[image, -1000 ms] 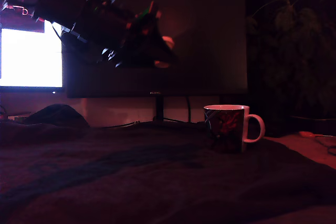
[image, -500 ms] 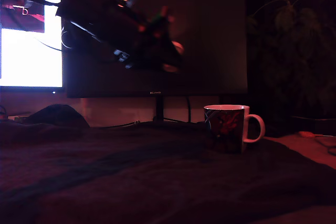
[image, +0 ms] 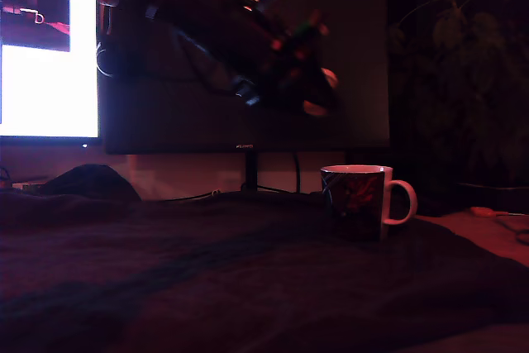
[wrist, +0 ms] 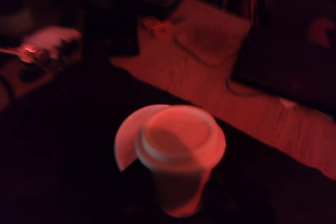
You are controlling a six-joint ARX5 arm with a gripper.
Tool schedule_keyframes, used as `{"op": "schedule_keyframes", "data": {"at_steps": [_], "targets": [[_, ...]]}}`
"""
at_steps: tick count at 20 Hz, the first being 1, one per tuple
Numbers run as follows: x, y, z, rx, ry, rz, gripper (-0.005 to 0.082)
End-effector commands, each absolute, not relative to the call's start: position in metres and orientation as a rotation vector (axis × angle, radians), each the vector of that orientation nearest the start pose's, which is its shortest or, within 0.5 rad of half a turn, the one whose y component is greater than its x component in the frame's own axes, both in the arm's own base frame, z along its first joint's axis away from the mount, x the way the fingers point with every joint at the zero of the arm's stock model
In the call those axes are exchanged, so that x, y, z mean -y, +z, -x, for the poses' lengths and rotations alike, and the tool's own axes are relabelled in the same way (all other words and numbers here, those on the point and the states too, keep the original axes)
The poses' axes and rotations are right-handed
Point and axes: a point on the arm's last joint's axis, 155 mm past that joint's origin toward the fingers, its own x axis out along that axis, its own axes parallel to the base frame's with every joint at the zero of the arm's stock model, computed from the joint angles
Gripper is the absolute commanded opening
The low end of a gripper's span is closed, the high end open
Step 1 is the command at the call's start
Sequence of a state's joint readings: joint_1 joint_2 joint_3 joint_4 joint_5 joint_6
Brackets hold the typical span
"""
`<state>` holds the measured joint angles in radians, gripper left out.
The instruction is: Pick up the coffee capsules on the table and drop them inside the coffee cup
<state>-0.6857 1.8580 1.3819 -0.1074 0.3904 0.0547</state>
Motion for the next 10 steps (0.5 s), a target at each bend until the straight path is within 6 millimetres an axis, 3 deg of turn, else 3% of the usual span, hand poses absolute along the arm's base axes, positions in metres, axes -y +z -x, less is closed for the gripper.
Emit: {"op": "schedule_keyframes", "data": {"at_steps": [1,10], "targets": [[0.406,0.156,-0.372,-0.601,-1.076,-0.155,0.0146],[0.43,0.144,-0.38,-0.713,-1.065,-0.249,0.0148]]}}
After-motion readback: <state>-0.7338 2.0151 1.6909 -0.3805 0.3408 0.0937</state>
